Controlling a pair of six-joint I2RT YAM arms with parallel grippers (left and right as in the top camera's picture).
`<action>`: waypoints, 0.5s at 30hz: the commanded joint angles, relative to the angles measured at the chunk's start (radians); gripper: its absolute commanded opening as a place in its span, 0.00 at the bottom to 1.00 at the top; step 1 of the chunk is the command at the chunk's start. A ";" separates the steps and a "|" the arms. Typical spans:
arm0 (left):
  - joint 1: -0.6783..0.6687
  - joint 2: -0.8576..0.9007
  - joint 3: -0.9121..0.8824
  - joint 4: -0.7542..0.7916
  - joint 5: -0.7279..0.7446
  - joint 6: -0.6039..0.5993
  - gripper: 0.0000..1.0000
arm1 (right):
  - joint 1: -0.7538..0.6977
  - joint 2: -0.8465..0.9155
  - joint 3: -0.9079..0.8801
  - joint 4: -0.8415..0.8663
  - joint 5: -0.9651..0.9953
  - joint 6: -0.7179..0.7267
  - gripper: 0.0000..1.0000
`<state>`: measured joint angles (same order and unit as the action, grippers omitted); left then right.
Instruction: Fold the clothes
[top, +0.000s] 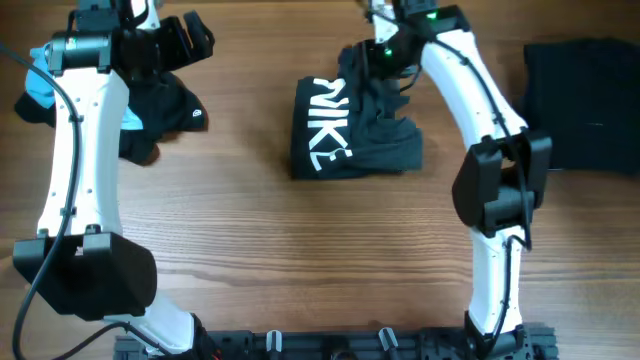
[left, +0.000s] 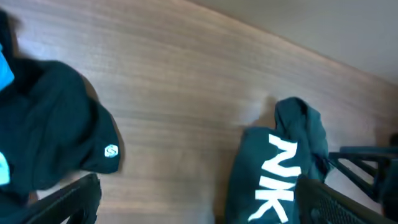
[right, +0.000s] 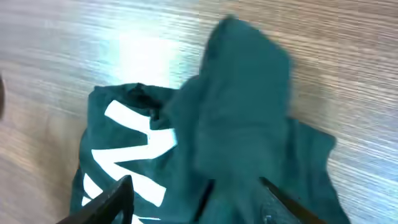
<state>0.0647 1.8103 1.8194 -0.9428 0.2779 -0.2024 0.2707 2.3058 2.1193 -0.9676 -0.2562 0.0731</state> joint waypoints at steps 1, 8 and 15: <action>-0.003 0.003 0.004 -0.017 0.021 0.016 0.99 | 0.006 0.053 -0.001 -0.013 0.077 0.008 0.56; -0.027 0.003 0.004 -0.020 0.020 0.016 1.00 | -0.004 0.130 -0.001 -0.050 0.233 0.121 0.54; -0.036 0.003 0.004 -0.020 0.019 0.017 1.00 | -0.119 0.133 -0.001 -0.081 0.224 0.241 0.55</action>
<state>0.0307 1.8103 1.8194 -0.9619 0.2852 -0.2024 0.2192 2.4290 2.1170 -1.0309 -0.0391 0.2600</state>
